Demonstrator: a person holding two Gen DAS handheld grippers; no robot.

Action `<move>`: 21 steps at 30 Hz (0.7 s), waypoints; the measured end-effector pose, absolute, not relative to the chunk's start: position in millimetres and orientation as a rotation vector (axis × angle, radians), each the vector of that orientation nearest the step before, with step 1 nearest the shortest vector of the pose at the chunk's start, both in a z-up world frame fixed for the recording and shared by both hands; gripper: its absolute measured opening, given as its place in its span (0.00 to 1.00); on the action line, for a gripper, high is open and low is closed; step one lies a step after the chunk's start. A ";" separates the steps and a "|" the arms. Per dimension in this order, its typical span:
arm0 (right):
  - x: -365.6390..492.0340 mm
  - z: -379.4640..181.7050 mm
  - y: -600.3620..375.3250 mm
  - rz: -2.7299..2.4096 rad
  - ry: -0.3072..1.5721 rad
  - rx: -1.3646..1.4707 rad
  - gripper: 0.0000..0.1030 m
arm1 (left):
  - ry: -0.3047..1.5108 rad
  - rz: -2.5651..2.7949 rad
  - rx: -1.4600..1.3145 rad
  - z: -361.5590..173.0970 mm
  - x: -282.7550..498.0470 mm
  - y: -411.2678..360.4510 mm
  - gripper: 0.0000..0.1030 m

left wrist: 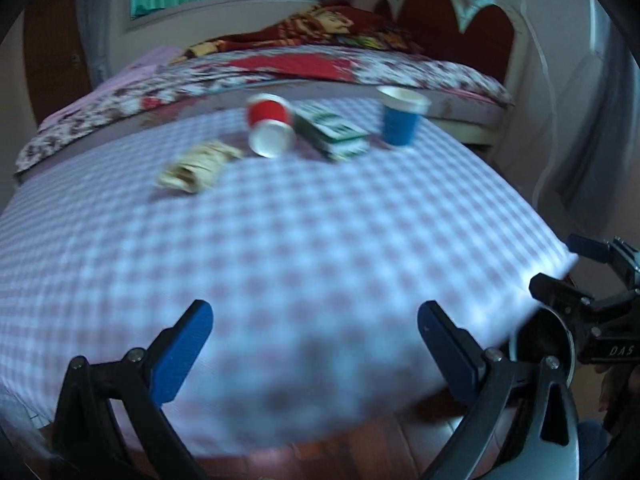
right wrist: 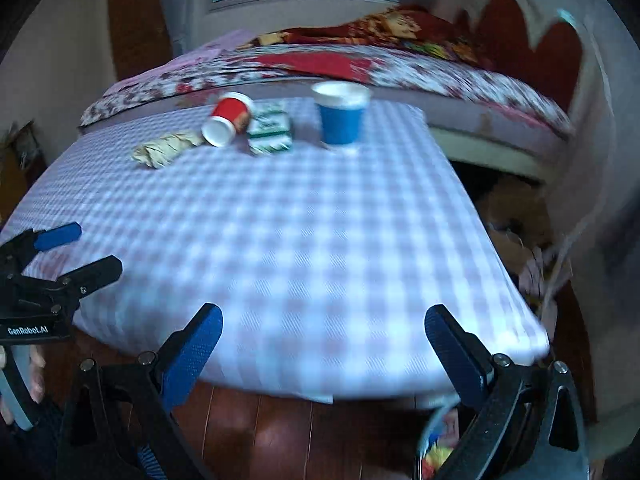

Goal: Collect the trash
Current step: 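Move both open tools back over the checked bed sheet, then grasp the beige crumpled cloth with the left tool while the right tool grasps the green-white milk carton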

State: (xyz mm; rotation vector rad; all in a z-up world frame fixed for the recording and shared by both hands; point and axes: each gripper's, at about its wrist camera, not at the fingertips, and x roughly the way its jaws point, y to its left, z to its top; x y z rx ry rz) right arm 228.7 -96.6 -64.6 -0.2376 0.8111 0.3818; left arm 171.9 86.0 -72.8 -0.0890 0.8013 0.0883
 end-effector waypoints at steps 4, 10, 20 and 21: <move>264.7 -61.1 -52.6 0.437 0.810 -0.279 0.99 | 0.792 0.168 -0.090 -71.2 197.4 129.6 0.99; 313.3 -65.4 -10.5 0.492 0.828 -0.257 0.99 | 0.808 0.230 -0.108 -82.9 229.0 168.1 0.99; 379.8 -79.6 39.9 0.486 0.855 -0.307 0.99 | 0.833 0.249 -0.140 -90.1 289.8 206.1 0.98; 386.8 -80.9 43.5 0.480 0.857 -0.307 0.99 | 0.841 0.243 -0.148 -91.3 298.1 210.1 0.98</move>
